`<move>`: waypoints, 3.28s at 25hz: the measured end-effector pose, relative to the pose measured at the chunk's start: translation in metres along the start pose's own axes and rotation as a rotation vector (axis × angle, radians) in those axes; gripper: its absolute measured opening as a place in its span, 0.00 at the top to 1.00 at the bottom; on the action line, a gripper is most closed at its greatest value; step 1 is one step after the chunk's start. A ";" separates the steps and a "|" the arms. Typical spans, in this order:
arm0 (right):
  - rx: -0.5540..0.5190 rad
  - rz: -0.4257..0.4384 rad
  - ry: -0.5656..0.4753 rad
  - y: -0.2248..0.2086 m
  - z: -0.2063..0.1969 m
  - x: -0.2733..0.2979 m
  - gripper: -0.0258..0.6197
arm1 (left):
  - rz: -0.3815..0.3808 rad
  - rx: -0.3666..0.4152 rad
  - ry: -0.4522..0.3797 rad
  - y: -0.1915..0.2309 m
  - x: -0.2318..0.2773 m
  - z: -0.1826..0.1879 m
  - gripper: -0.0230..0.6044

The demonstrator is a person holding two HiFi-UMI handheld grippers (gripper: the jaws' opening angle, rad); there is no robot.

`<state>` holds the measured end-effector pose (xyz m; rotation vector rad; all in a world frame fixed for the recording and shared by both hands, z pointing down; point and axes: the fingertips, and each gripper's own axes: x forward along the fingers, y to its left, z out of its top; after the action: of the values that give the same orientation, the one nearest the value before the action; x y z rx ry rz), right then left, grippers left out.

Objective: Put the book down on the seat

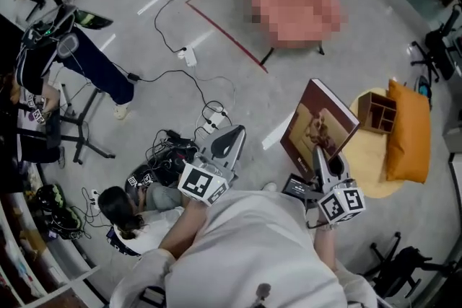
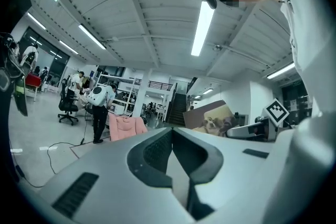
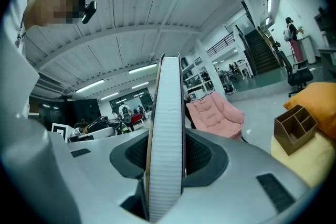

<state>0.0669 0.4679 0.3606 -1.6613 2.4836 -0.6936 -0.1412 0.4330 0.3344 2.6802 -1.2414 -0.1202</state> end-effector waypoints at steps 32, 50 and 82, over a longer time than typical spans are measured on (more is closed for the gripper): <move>-0.016 -0.038 0.007 -0.006 0.066 0.325 0.72 | -0.006 0.024 -0.022 0.286 0.148 0.065 0.95; 0.008 0.013 -0.019 -0.114 0.159 0.476 0.72 | -0.029 0.027 -0.047 0.346 0.345 0.103 0.95; 0.173 -0.568 -0.149 -0.239 0.237 0.684 0.72 | -0.661 -0.018 0.145 0.520 0.692 0.106 0.95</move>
<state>0.0629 -0.2940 0.3714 -2.2634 1.7927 -0.7639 -0.0983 -0.4384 0.3387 2.9040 -0.2776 -0.0231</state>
